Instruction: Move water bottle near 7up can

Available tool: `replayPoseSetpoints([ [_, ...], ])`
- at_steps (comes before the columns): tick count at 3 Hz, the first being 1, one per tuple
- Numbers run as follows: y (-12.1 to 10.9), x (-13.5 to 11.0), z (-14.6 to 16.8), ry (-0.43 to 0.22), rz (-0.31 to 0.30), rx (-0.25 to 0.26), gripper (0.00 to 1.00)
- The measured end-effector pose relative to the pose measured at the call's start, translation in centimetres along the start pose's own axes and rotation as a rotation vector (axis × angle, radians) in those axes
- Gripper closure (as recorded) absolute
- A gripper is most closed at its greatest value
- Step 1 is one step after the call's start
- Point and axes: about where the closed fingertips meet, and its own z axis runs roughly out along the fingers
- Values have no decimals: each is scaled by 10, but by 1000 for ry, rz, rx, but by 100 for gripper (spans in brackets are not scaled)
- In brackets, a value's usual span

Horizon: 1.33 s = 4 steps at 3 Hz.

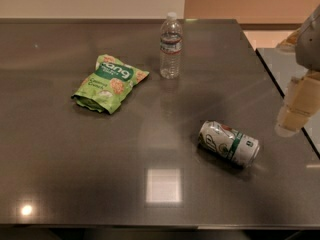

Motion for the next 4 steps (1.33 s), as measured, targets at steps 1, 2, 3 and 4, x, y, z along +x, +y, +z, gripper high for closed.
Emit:
replayPoseSetpoints([
  [1,0,0,0,0,0,0,0],
  [2,-24,-10,6,-24,4,8,0],
  [3,-53,-26,20,-61,7,9,0],
  [4,-83,-44,37,-94,18,18,0],
])
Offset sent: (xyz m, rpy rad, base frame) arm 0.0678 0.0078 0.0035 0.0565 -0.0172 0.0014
